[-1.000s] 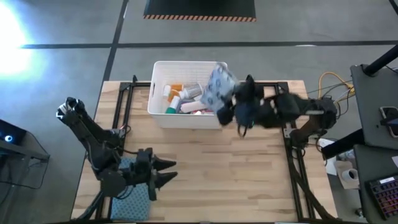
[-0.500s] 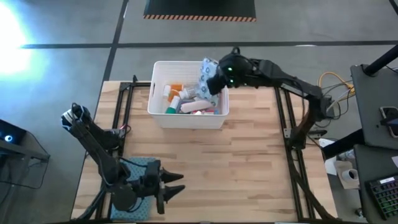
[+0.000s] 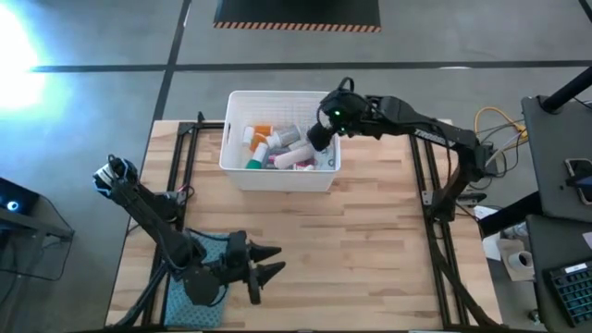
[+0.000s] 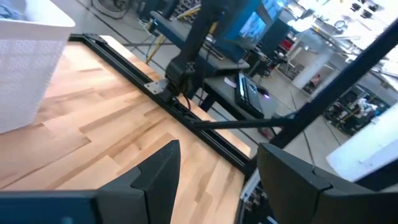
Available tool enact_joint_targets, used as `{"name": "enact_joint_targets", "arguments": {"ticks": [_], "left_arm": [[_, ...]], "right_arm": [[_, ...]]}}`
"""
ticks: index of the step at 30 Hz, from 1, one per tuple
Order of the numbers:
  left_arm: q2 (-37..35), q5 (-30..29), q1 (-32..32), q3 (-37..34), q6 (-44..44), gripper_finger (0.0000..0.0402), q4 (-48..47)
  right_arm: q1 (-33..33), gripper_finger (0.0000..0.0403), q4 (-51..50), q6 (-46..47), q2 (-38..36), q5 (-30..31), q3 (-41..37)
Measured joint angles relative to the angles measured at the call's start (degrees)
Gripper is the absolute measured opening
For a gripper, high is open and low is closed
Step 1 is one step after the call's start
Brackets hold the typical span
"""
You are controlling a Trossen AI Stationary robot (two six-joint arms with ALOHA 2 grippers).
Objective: Pick & place medical supplies in basket/bin
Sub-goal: Return to Home Position
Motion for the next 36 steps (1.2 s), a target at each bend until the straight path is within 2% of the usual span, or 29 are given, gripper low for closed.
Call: {"name": "enact_joint_targets", "arguments": {"ticks": [3, 6, 9, 11, 14, 17, 19, 22, 25, 26, 28, 33, 36], "left_arm": [[0.0, 1.3, 1.3, 0.0, 0.2, 0.0194, 0.0], [-0.1, 8.6, 2.7, 0.0, 3.1, 0.0194, 0.0], [-0.2, 12.2, 4.8, -0.1, 6.3, 0.0194, 0.1], [-0.8, 15.2, 7.0, -0.8, 8.1, 0.0194, 0.0], [-1.2, 22.8, 11.6, -1.6, 10.7, 0.0194, -0.1], [-2.0, 31.7, 16.2, -1.8, 14.6, 0.0194, -0.2], [-3.0, 35.0, 19.0, -1.8, 17.0, 0.0194, -0.6], [-5.3, 35.2, 22.1, -1.8, 17.6, 0.0194, -3.4], [-8.2, 36.5, 23.8, -1.9, 15.1, 0.0194, -6.4], [-9.4, 38.2, 23.9, -1.9, 12.7, 0.0194, -7.9], [-11.2, 39.0, 23.8, -1.9, 12.0, 0.0194, -7.7], [-14.6, 39.3, 22.1, -2.0, 21.7, 0.0194, -6.5], [-16.6, 39.9, 21.8, -3.1, 26.2, 0.0194, -5.9]], "right_arm": [[4.4, 0.0327, 0.1, -5.2, -2.7, 0.2, 0.4], [11.5, 0.0336, 0.3, -10.1, -6.6, -0.3, -0.5], [19.4, 0.0337, 0.3, -15.0, -11.2, -2.9, -3.0], [24.3, 0.0335, 0.5, -14.7, -14.7, -3.1, -6.4], [30.6, 0.0328, 0.3, -7.6, -21.1, -0.2, -14.1], [36.5, 0.0327, -0.7, 1.9, -28.4, 7.8, -23.3], [40.0, 0.0329, -2.4, 10.1, -33.3, 11.1, -28.3], [42.7, 0.0333, -6.4, 18.9, -39.9, 11.1, -33.9], [44.3, 0.0337, -5.9, 32.4, -46.0, 6.3, -38.1], [45.1, 0.0338, -3.8, 32.7, -47.7, 5.7, -39.6], [46.9, 0.0340, 5.4, 25.9, -50.6, 4.5, -42.6], [48.7, 0.0345, 37.5, 4.2, -55.9, -3.8, -52.9], [48.5, 0.0345, 49.8, -0.2, -58.1, -6.7, -60.3]]}}
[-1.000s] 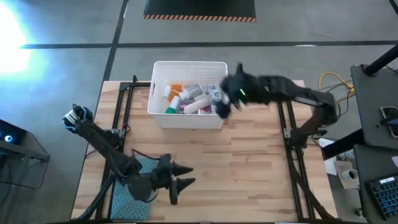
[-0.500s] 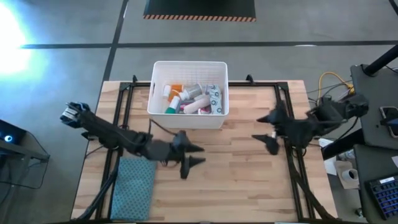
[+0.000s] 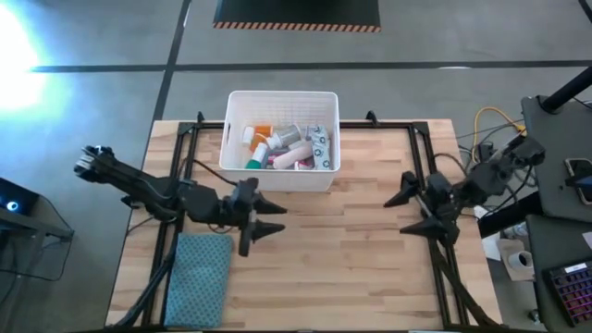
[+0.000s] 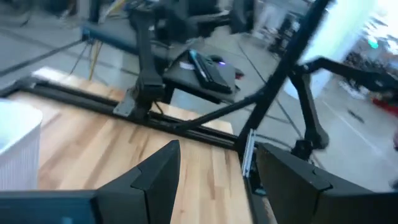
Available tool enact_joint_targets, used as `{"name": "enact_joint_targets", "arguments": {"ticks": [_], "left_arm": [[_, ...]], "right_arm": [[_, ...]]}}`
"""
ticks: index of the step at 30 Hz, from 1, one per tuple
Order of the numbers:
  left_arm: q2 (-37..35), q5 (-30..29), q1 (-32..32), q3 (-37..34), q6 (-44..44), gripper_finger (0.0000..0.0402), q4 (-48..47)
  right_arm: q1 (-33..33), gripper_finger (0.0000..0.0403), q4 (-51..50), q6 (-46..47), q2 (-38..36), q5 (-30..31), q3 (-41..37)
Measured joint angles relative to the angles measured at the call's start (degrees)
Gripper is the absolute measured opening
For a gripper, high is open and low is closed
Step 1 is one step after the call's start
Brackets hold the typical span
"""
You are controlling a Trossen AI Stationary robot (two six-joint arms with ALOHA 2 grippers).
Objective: Pick & place medical supplies in basket/bin
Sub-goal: Return to Home Position
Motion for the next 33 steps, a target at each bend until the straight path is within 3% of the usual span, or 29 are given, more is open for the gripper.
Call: {"name": "enact_joint_targets", "arguments": {"ticks": [6, 11, 20, 30, 33], "left_arm": [[-1.8, 11.9, 2.1, -9.2, 10.5, 0.0194, 13.2], [-8.7, 11.4, 5.8, -20.4, 5.6, 0.0194, 13.7], [-36.3, 11.5, 6.1, -42.1, 1.2, 0.0194, 18.1], [-66.2, 11.5, 6.1, -57.0, 5.3, 0.0194, 17.9], [-68.5, 10.4, 6.2, -60.3, 6.7, 0.0194, 20.7]], "right_arm": [[-3.2, 0.0345, 5.7, 3.8, -3.5, -1.8, -12.2], [-5.2, 0.0345, 6.0, 4.6, -9.1, -3.0, -17.2], [-5.3, 0.0345, 4.1, -1.6, -23.3, -2.4, -21.0], [-5.3, 0.0345, -2.4, -5.6, -39.0, -2.4, -25.5], [-5.3, 0.0345, -4.0, -5.4, -39.9, -2.4, -26.0]]}}
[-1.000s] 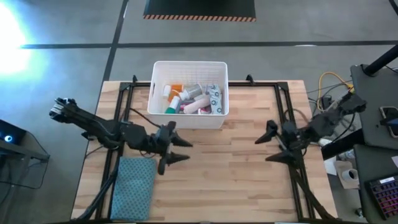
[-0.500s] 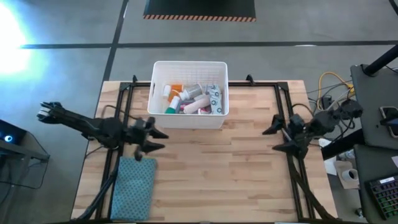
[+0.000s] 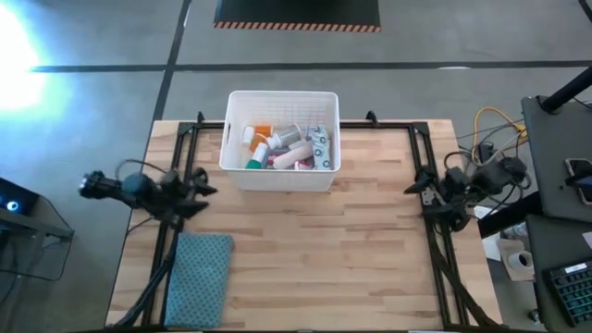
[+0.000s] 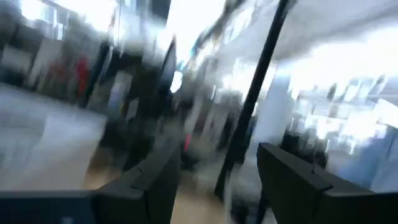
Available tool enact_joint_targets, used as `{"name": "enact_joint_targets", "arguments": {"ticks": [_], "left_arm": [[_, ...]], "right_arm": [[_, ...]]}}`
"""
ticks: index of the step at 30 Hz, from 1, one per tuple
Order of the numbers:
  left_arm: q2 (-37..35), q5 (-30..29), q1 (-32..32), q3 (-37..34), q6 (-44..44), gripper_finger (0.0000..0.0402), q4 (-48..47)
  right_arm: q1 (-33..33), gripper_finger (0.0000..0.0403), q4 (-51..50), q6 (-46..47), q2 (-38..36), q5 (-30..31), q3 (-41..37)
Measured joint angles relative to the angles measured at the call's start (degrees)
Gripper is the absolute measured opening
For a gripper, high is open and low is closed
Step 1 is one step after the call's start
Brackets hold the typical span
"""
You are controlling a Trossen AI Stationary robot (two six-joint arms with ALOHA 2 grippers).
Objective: Pick & place medical supplies in basket/bin
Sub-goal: Return to Home Position
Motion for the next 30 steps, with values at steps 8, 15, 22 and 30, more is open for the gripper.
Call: {"name": "enact_joint_targets", "arguments": {"ticks": [8, 15, 22, 30], "left_arm": [[2.6, -3.7, 0.1, -4.5, -5.9, 0.0194, -0.8], [1.0, -4.1, 0.1, -4.5, -3.5, 0.0194, -3.5], [1.4, -5.3, 0.1, -4.6, -2.2, 0.0194, -6.7], [5.9, -5.3, 0.1, -4.5, -2.2, 0.0194, -8.1]], "right_arm": [[-0.1, 0.0345, 9.9, 2.0, 2.2, -0.2, -6.4], [-0.1, 0.0345, 34.7, -1.4, -0.1, -1.8, -21.5], [-0.2, 0.0345, 35.2, 0.5, 0.2, -1.4, -23.1], [-0.8, 0.0345, 34.3, -6.0, -0.1, 1.5, -23.1]]}}
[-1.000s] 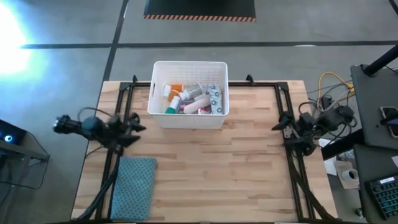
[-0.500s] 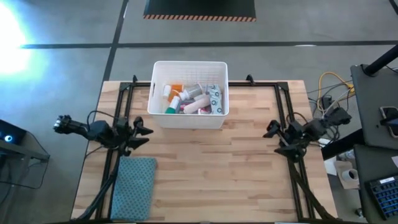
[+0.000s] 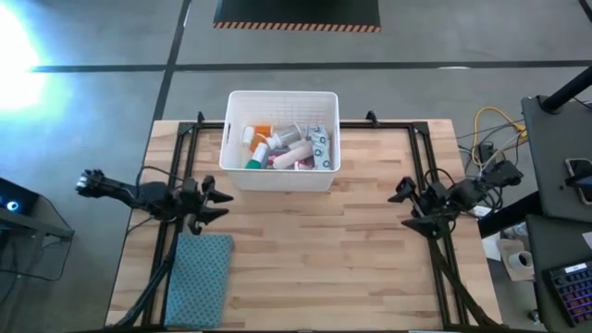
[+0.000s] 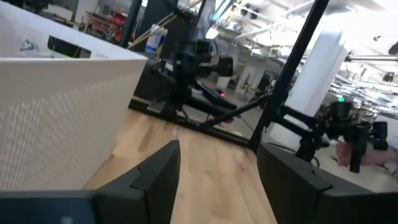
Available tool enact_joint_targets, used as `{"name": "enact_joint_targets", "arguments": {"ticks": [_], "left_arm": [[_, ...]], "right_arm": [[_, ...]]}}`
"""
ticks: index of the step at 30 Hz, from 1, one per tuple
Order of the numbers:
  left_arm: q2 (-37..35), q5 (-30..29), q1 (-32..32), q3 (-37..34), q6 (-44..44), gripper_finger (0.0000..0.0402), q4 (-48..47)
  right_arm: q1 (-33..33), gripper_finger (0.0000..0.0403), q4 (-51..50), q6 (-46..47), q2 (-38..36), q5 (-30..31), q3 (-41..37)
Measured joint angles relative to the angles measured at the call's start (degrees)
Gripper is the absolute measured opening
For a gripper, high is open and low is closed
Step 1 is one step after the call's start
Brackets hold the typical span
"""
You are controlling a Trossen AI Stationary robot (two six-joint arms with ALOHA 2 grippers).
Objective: Pick & place medical supplies in basket/bin
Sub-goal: Return to Home Position
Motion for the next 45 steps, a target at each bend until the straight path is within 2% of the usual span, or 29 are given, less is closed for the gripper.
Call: {"name": "enact_joint_targets", "arguments": {"ticks": [5, 18, 20, 22, 26, 29, 33, 35, 40, 42, 45], "left_arm": [[2.9, 0.0, 0.0, 0.0, 0.0, 0.0194, -0.9], [11.0, 0.1, 0.0, 0.0, 0.0, 0.0194, -1.1], [12.1, 0.1, 0.0, 0.0, 0.0, 0.0194, -1.1], [13.2, 0.1, 0.0, 0.0, 0.0, 0.0194, -1.1], [15.2, 0.2, 0.0, 0.0, 0.0, 0.0194, -1.1], [16.7, 0.1, 0.0, 0.0, 0.0, 0.0194, -1.1], [18.1, 0.1, 0.0, 0.0, 0.0, 0.0194, -1.1], [18.8, 0.1, 0.0, 0.0, 0.0, 0.0194, -1.1], [20.1, 0.1, 0.0, 0.0, -0.1, 0.0194, -1.1], [20.6, 0.1, 0.0, 0.0, -0.1, 0.0194, -1.1], [20.8, 0.1, 0.0, 0.0, -0.1, 0.0194, -1.1]], "right_arm": [[0.0, 0.0345, -0.7, -1.9, 0.5, 4.2, 0.0], [0.0, 0.0345, -0.8, -2.2, 0.5, 4.4, 0.0], [-1.0, 0.0345, -2.5, -7.1, 0.0, 4.1, 0.1], [-3.2, 0.0345, -2.8, -7.0, 0.1, 2.0, 0.0], [-7.3, 0.0345, -4.4, 1.8, 0.0, 0.2, 0.1], [-12.7, 0.0345, -9.1, 5.2, 0.0, -6.5, 0.0], [-19.7, 0.0345, -16.3, -1.8, 0.0, -16.9, 0.0], [-21.6, 0.0345, -19.1, -8.1, 0.0, -19.5, 0.0], [-22.2, 0.0345, -19.1, -20.9, 0.0, -19.5, 0.0], [-22.2, 0.0345, -19.1, -21.7, 0.0, -19.6, 0.0], [-22.2, 0.0345, -19.0, -17.3, 0.2, -19.7, 0.0]]}}
